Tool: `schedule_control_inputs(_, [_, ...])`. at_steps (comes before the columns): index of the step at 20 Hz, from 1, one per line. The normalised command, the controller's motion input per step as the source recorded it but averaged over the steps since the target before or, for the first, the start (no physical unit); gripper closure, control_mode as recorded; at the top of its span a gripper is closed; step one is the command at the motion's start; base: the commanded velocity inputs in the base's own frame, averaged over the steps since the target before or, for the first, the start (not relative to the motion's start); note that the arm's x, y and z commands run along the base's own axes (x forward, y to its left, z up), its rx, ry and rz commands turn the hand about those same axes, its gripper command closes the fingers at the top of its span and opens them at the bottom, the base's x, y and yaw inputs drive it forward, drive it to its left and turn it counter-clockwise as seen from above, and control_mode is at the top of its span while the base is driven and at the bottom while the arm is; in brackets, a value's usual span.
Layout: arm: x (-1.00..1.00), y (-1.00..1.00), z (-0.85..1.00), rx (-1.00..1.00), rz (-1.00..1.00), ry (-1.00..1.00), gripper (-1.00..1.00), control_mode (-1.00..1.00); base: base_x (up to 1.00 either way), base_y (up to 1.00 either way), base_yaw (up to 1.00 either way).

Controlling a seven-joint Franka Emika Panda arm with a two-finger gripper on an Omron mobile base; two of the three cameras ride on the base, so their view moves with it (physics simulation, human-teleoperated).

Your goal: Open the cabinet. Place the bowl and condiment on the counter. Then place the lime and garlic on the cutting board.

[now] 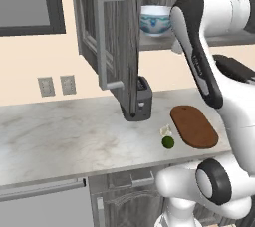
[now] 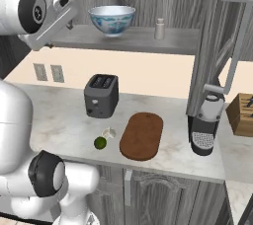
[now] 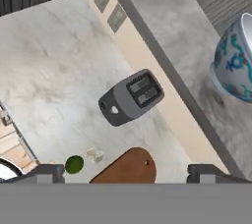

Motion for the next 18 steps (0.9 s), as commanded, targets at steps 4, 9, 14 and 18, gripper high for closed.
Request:
schedule_control_inputs(4, [1.00,-0.01,0.14,-0.24,-0.14,-0.08,-1.00,-1.00,0.00,0.00,0.00])
schedule_control_inputs(9, [0.97,-0.14,0.00,-0.05,-0.12,-0.03,-1.00,-1.00,0.00,0.00,0.00])
schedule_control_inputs(14, [0.76,-0.16,0.00,0.00,-0.04,-0.01,-1.00,-1.00,0.00,0.00,0.00])
schedule_control_inputs(18, [0.71,0.00,0.00,-0.01,0.00,0.00,-1.00,-1.00,0.00,0.00,0.00])
